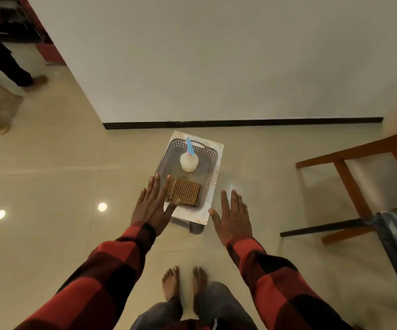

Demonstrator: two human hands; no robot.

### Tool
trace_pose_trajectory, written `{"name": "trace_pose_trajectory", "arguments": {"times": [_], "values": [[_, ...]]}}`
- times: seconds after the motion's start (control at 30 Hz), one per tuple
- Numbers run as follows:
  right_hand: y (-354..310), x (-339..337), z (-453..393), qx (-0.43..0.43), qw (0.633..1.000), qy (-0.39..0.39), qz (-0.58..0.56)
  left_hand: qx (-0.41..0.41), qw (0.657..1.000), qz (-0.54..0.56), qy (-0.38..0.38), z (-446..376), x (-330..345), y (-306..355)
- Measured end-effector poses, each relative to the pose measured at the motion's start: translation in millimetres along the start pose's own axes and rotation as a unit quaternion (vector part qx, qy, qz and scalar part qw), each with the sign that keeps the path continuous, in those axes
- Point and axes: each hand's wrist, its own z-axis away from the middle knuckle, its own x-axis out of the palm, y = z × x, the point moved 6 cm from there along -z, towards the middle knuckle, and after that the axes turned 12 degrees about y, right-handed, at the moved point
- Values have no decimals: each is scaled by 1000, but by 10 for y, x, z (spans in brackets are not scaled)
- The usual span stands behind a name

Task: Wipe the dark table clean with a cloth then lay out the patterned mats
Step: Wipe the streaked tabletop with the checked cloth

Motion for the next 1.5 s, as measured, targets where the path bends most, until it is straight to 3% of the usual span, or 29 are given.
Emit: {"name": "trace_pose_trajectory", "arguments": {"times": [0.27, 0.43, 0.57, 0.67, 0.77, 0.9, 1.13, 1.23, 1.4, 1.5], "values": [[-302, 804, -854, 29, 995, -75, -55, -49, 995, -4, -91, -904, 632, -423], [-479, 1527, -1272, 23, 991, -118, -64, 21, 988, -34, -147, -1186, 1311, -552], [-411, 2133, -1471, 106, 979, -151, -88, 28, 981, -25, -193, -1373, 1891, -680], [-376, 2476, -1521, 170, 967, -164, -94, -14, 976, 9, -217, -1511, 2233, -817], [-346, 2698, -1528, 231, 953, -171, -96, -127, 963, 80, -223, -1623, 2448, -960], [-342, 2835, -1589, 300, 935, -157, -106, -218, 952, 82, -196, -1699, 2549, -1105], [-254, 2922, -1751, 453, 864, -84, -205, -318, 916, 142, -199, -1810, 2721, -1269], [-284, 2888, -1766, 419, 883, -79, -197, -327, 912, 134, -207, -1817, 2748, -1309], [-333, 2755, -1725, 414, 882, -68, -212, -284, 923, 166, -199, -1861, 2675, -1245], [-318, 2601, -1698, 443, 856, -37, -265, -260, 927, 185, -198, -1899, 2551, -1160]]}}
